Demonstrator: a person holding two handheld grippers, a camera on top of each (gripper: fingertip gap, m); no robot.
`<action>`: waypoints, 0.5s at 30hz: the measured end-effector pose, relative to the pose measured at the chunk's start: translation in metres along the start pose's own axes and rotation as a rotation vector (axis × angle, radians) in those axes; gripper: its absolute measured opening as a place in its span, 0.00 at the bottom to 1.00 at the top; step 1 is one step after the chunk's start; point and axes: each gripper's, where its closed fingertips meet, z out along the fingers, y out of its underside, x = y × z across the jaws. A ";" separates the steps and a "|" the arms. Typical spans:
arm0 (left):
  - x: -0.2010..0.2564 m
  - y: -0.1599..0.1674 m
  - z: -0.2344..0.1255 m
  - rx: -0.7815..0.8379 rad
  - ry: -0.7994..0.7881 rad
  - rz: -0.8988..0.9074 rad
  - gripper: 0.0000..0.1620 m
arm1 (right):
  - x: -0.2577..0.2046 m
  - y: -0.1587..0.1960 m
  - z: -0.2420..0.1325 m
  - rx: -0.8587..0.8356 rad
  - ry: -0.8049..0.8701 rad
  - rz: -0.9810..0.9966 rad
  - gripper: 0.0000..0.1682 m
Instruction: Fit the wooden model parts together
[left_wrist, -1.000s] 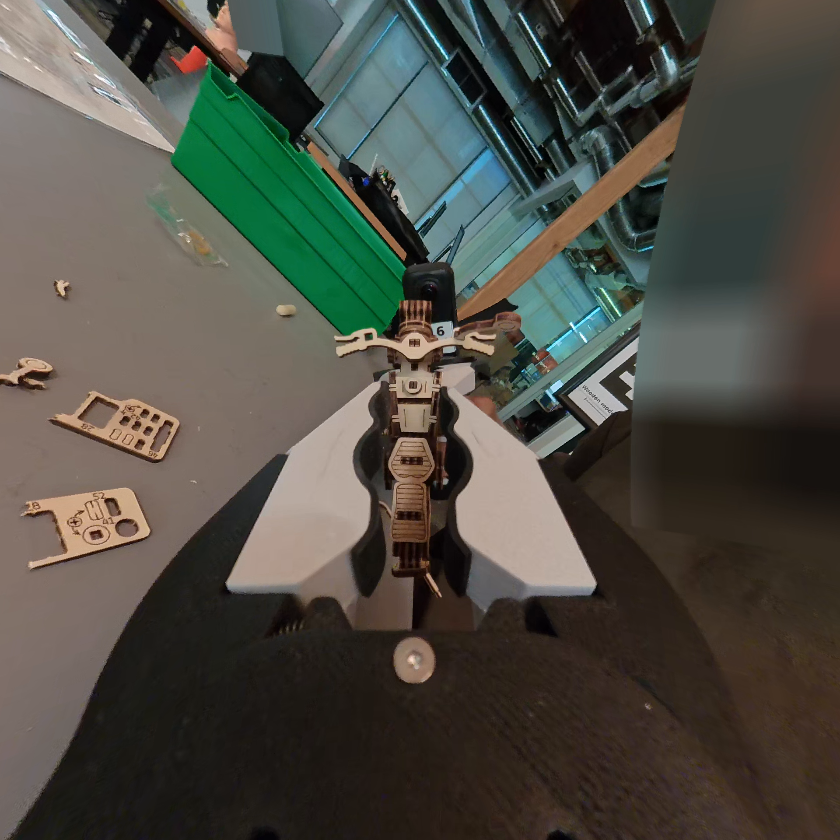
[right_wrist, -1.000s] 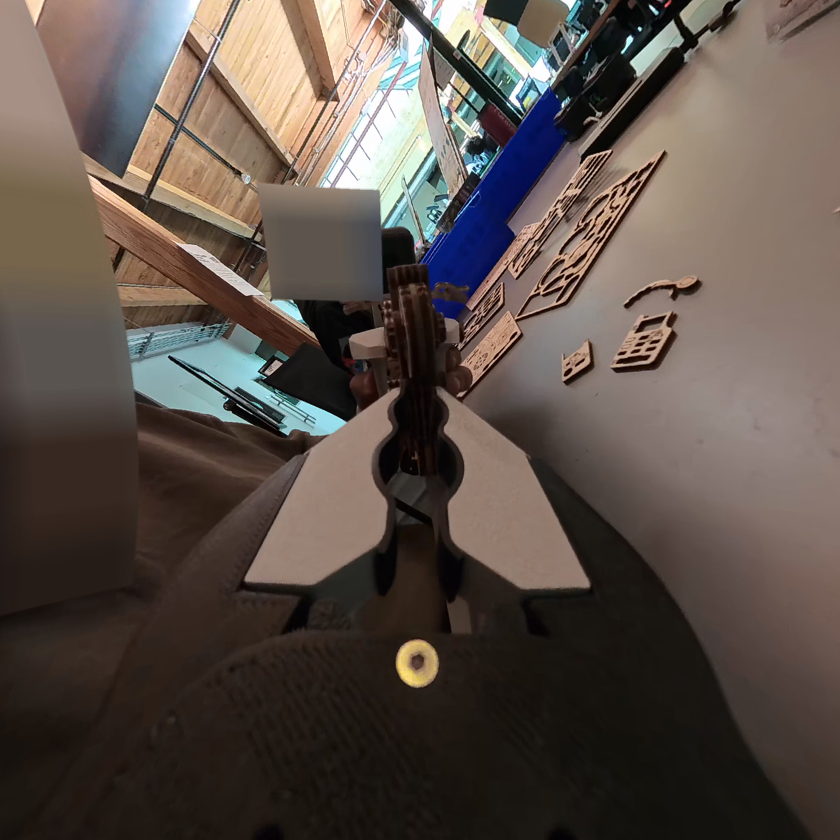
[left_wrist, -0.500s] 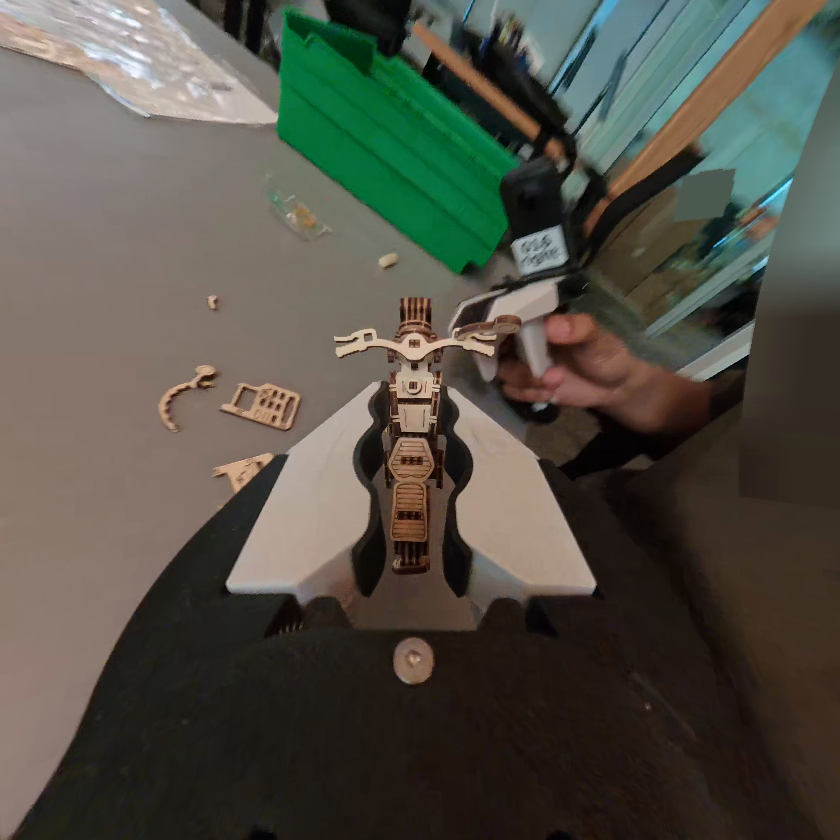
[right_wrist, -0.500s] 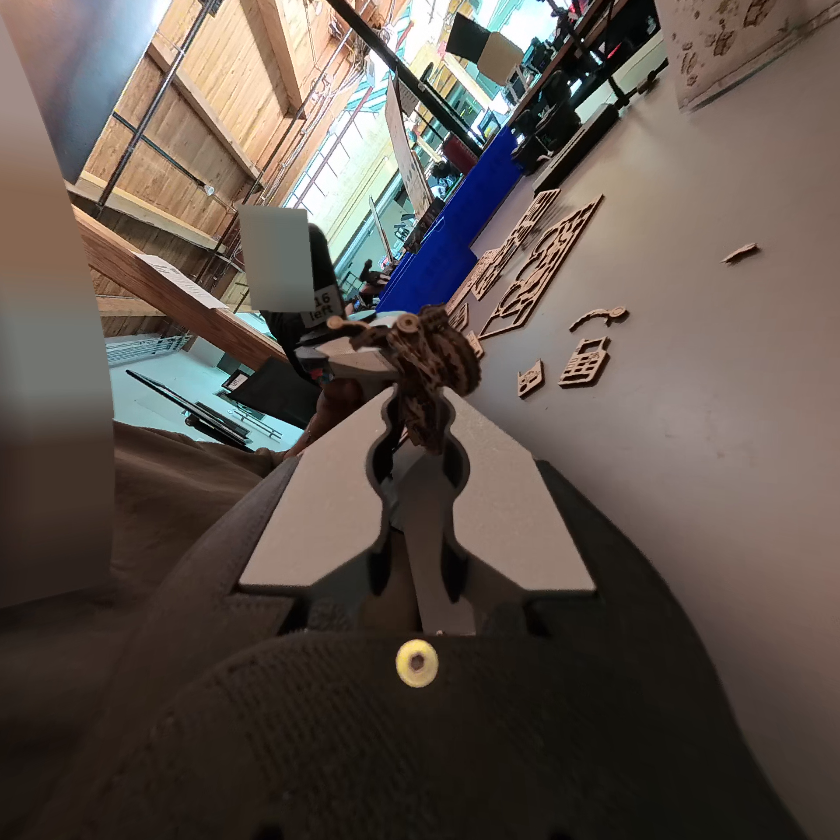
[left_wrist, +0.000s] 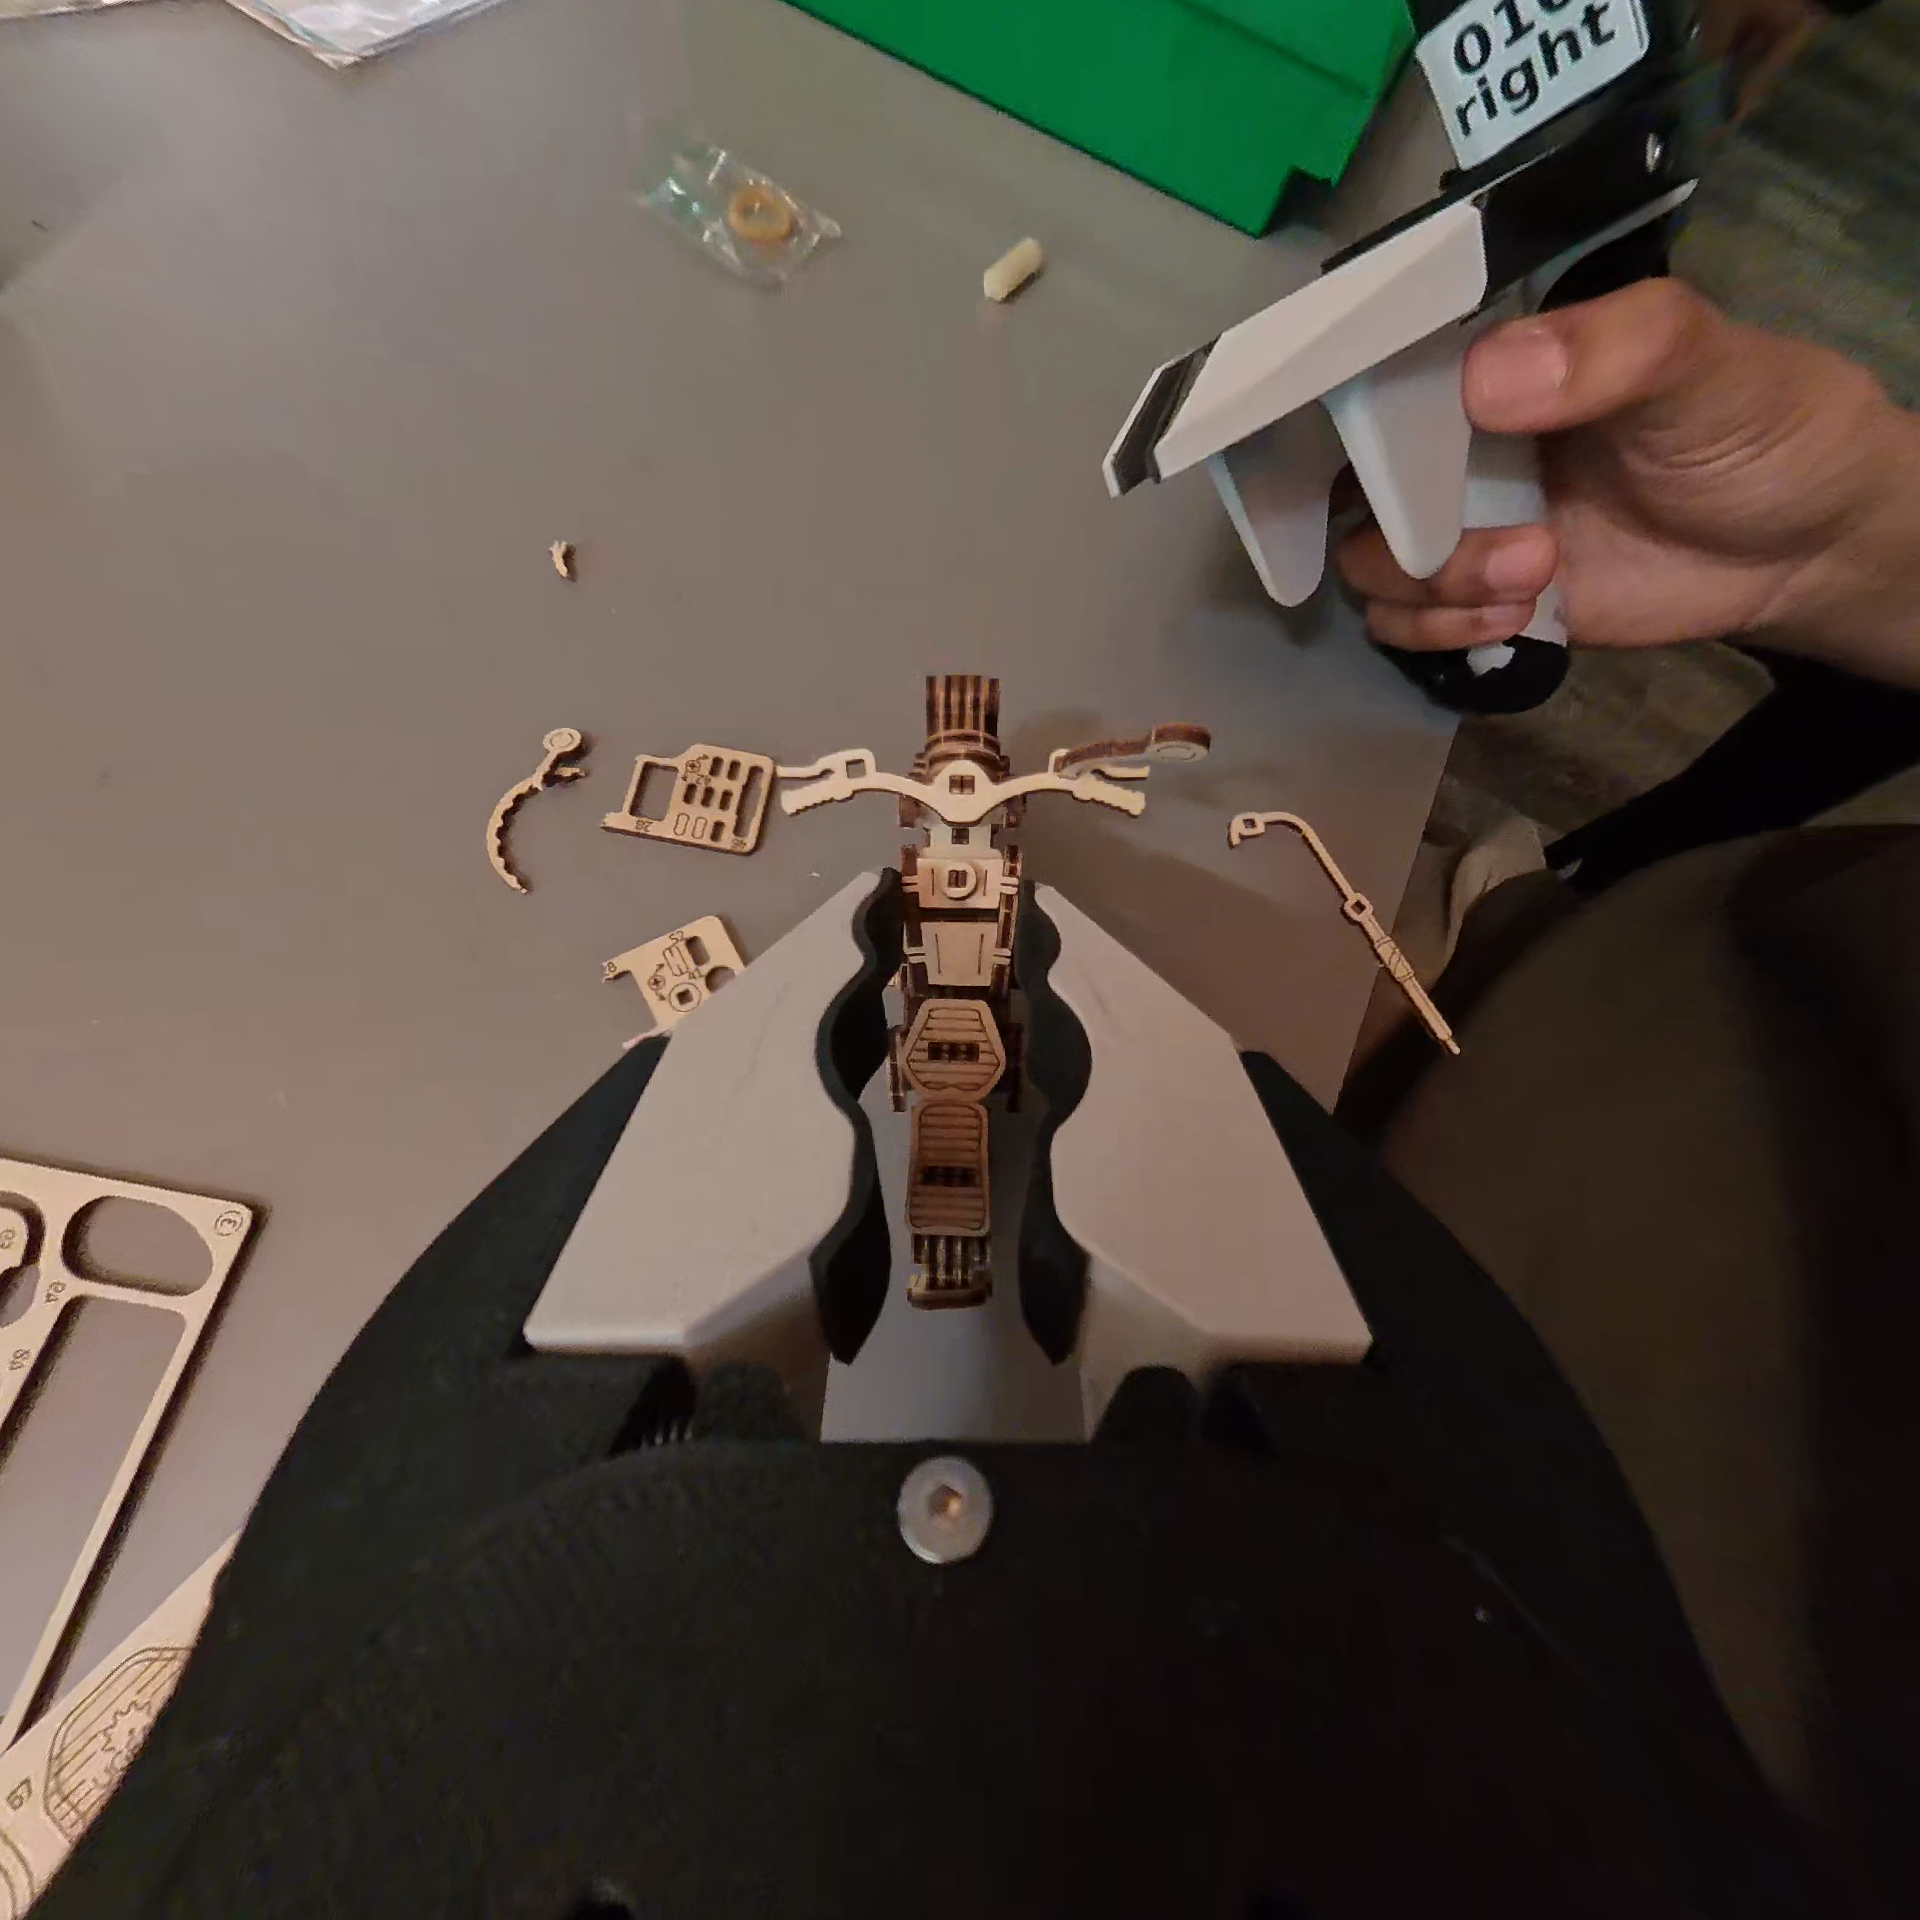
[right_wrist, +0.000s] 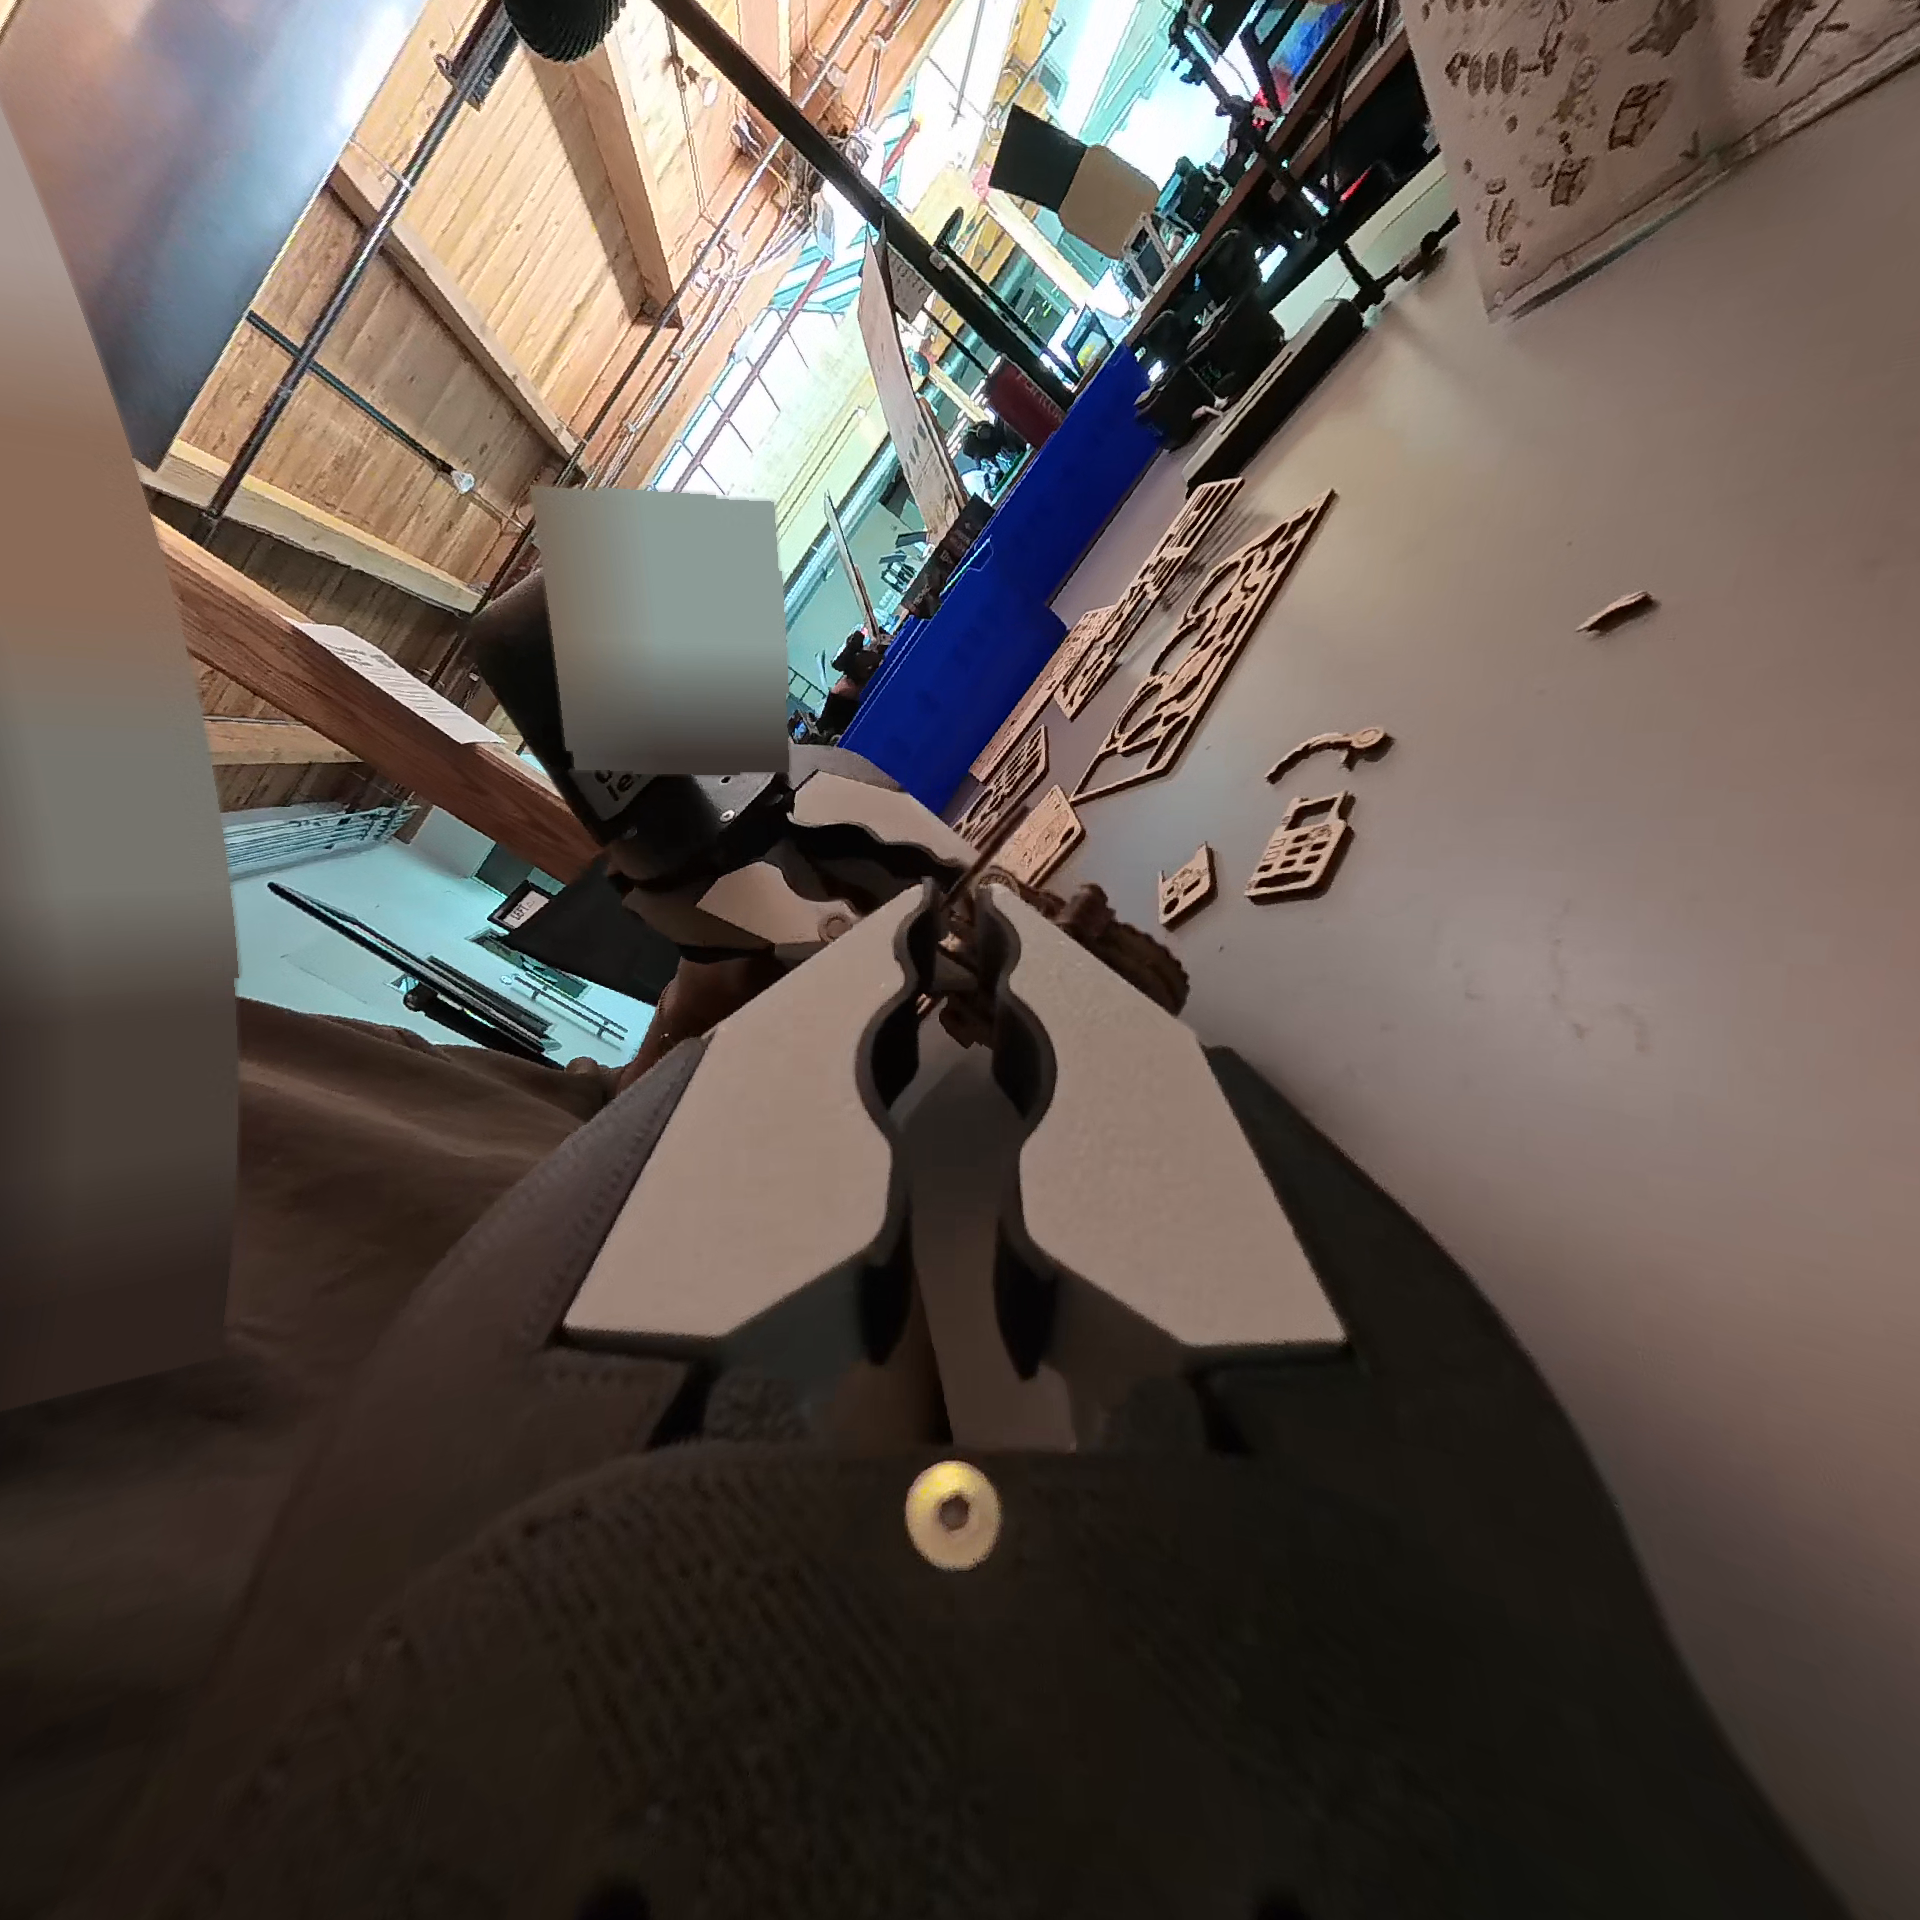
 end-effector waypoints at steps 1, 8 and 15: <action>0.001 0.001 0.001 -0.005 0.001 0.007 0.11 | 0.000 0.001 0.000 -0.003 0.000 -0.004 0.03; 0.011 0.003 0.003 -0.023 -0.008 0.116 0.11 | -0.004 0.008 0.002 -0.108 0.028 -0.154 0.06; 0.014 0.003 0.003 -0.030 -0.024 0.180 0.11 | -0.001 0.016 0.003 -0.210 0.120 -0.421 0.08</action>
